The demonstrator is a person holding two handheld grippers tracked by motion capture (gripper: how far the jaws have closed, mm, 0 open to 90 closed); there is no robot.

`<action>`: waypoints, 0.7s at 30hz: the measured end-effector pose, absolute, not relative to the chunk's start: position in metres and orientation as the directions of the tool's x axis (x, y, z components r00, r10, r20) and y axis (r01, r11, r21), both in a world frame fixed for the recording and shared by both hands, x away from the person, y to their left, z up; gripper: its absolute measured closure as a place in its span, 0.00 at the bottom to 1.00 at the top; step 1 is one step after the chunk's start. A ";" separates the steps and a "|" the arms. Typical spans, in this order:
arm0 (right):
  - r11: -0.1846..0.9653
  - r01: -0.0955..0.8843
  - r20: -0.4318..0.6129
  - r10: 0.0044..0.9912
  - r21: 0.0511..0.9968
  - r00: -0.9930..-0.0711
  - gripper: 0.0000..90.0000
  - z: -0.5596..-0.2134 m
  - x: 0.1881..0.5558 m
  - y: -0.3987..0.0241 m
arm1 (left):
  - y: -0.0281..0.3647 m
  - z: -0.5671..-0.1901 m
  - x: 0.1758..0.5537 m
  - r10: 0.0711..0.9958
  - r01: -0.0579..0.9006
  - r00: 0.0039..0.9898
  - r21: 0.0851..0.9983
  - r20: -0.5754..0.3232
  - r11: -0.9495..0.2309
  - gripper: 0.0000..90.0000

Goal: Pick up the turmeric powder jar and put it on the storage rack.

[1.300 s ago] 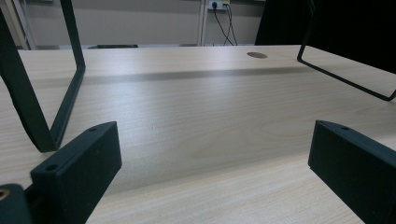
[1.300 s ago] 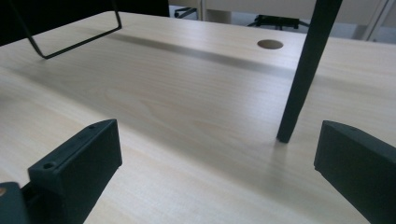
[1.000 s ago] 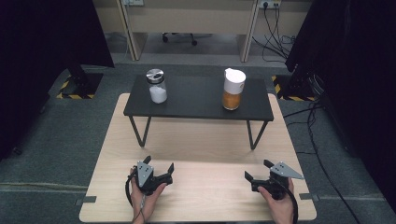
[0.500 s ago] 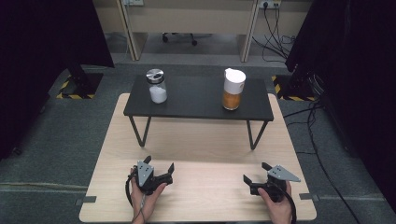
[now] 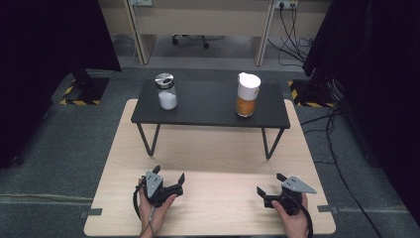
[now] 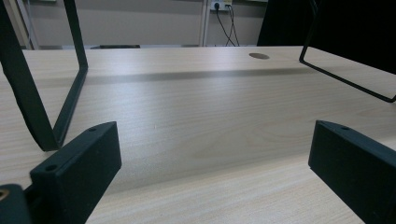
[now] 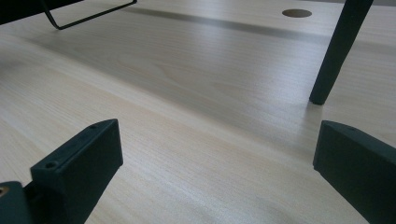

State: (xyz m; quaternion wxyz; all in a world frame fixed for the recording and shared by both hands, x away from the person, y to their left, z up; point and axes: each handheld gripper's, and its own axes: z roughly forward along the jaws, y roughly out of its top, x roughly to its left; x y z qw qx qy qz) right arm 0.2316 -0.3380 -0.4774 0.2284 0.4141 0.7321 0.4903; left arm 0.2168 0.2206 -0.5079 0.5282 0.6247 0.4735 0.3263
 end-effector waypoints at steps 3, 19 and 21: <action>0.175 0.383 0.073 0.831 0.907 -0.552 0.02 -0.477 0.232 -0.338 | 0.221 -0.508 0.217 0.936 0.248 0.339 0.969 -0.095 0.008 0.02; 0.171 0.388 0.077 0.834 0.906 -0.547 0.02 -0.477 0.232 -0.338 | 0.221 -0.508 0.217 0.936 0.251 0.338 0.968 -0.099 0.012 0.02; 0.172 0.388 0.076 0.834 0.905 -0.547 0.02 -0.477 0.232 -0.338 | 0.221 -0.507 0.217 0.936 0.252 0.338 0.968 -0.100 0.012 0.02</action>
